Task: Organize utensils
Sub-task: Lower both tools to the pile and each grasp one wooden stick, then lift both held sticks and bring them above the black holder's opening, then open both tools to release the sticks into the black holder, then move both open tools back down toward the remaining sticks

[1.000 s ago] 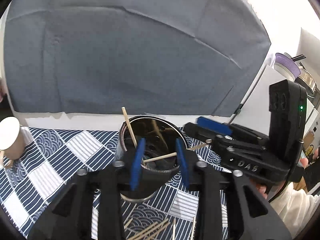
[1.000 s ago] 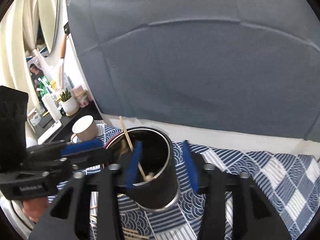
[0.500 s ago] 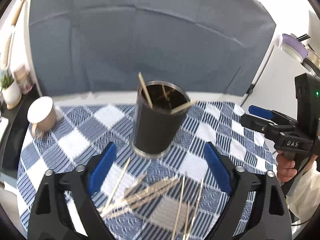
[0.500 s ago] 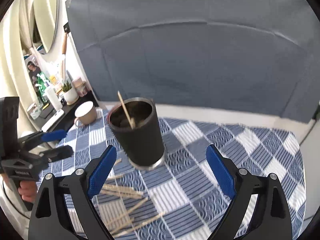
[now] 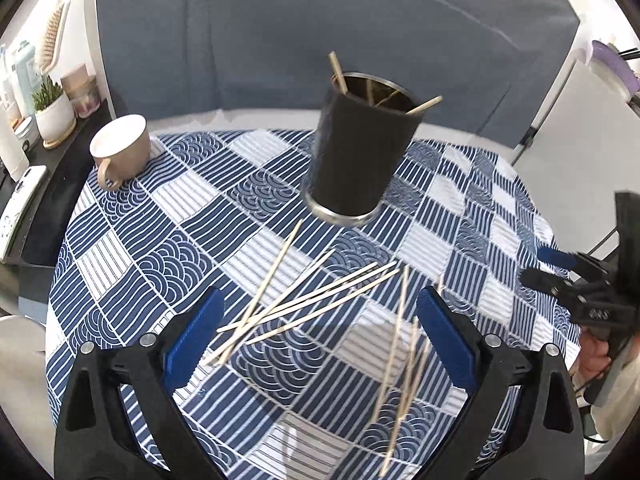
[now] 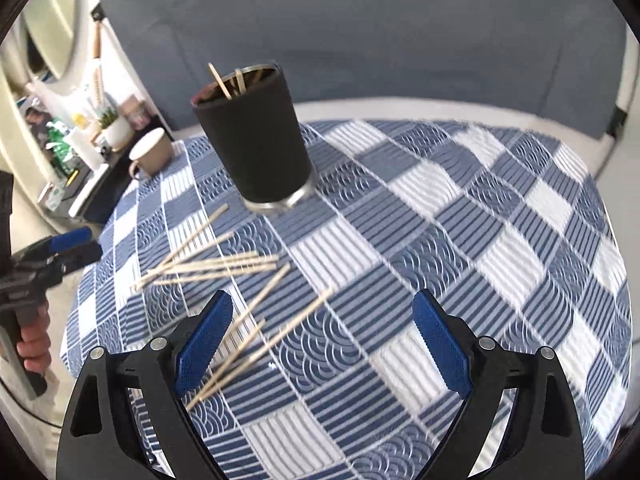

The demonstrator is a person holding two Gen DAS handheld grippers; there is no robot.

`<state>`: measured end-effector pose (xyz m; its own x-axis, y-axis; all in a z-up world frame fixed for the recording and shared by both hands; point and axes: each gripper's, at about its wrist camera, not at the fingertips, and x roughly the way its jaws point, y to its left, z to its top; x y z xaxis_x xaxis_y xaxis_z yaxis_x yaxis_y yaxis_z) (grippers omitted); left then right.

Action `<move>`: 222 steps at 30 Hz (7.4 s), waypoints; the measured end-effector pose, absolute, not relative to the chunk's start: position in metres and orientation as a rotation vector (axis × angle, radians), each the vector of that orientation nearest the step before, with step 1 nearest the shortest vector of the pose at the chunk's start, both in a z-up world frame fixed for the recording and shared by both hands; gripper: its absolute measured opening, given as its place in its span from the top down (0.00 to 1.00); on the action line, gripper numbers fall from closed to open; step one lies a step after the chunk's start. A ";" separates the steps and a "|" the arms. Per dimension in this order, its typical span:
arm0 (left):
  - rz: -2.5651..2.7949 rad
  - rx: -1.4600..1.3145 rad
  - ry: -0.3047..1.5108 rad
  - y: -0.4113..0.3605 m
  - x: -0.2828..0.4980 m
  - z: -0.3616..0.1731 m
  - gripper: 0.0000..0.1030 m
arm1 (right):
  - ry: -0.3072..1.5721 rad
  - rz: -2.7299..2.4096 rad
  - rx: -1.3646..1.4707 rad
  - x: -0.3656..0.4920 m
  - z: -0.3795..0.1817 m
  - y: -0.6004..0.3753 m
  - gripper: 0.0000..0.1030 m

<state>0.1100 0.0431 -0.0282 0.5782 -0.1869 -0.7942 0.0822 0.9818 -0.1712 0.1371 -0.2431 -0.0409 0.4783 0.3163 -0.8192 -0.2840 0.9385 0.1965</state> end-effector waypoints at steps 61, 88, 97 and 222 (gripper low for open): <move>-0.016 -0.252 0.983 0.113 0.158 -0.016 0.95 | 0.924 0.341 0.224 0.218 -0.005 -0.219 0.95; -0.132 -0.462 0.400 0.061 0.265 0.082 0.95 | 0.500 0.760 0.290 0.362 0.087 -0.187 0.95; -0.178 -0.445 0.344 0.044 0.283 0.054 0.95 | 0.448 0.833 0.334 0.369 0.054 -0.172 0.95; -0.536 0.242 1.277 0.057 0.235 -0.146 0.06 | 1.277 -0.003 0.120 0.092 -0.157 -0.156 0.17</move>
<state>0.2349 0.0569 -0.1458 0.1892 -0.2451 -0.9509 0.5069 0.8537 -0.1192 0.0924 -0.1563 -0.1575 0.2903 0.0648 -0.9547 0.0690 0.9937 0.0885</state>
